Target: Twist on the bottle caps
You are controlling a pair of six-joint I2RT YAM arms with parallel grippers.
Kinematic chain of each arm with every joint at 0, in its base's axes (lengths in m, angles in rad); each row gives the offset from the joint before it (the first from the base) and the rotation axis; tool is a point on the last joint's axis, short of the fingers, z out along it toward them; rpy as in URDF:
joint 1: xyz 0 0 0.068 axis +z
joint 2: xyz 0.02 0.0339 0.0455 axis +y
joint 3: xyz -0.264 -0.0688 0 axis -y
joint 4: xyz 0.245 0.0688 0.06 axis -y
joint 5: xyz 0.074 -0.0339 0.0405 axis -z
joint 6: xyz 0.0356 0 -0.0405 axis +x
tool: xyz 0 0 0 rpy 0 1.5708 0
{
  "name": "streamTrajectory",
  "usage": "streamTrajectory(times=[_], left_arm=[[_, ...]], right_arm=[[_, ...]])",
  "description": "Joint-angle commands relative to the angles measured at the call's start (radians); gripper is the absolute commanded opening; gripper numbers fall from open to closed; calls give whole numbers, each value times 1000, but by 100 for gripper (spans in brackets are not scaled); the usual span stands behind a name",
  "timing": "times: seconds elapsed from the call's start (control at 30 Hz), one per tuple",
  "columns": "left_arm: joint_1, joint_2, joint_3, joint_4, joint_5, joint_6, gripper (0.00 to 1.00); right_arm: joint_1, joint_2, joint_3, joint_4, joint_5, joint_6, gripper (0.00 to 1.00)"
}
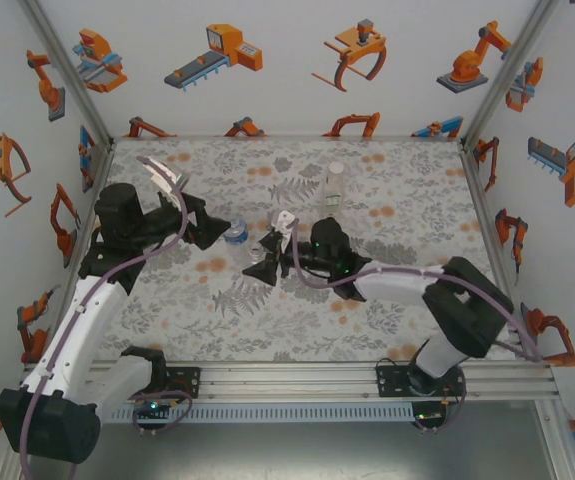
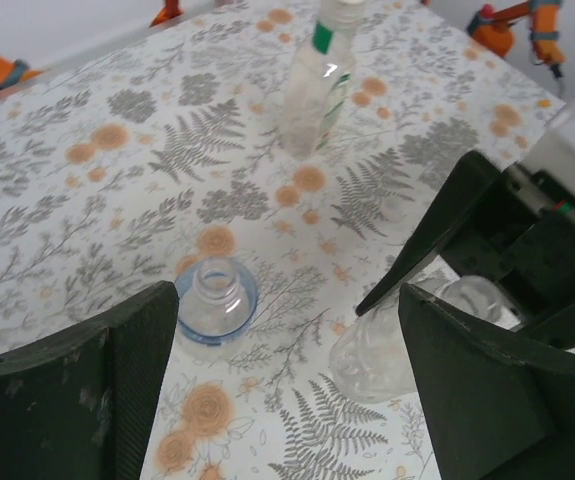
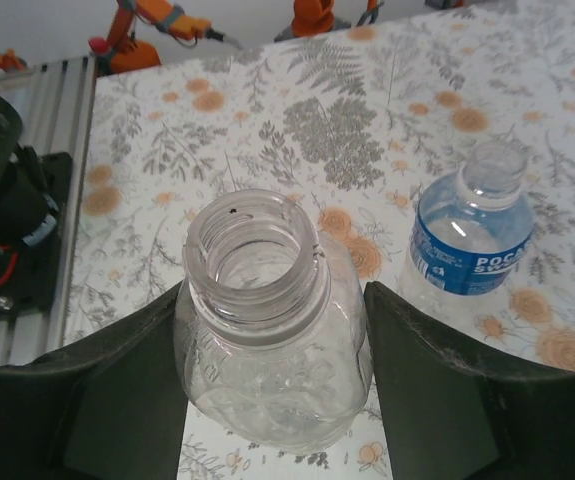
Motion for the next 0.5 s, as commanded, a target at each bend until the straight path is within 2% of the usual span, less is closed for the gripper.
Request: streamTrajectory(times=[0.0, 0.2, 0.47], left_arm=[[-23, -7, -20, 81, 166, 5, 82], [-107, -19, -36, 137, 297, 62, 82], [-248, -35, -15, 151, 329, 105, 82]], right_arm=[[-3, -146, -25, -112, 55, 31, 46], [0, -360, 58, -495, 185, 29, 41], [0, -522, 108, -561, 228, 94, 35]])
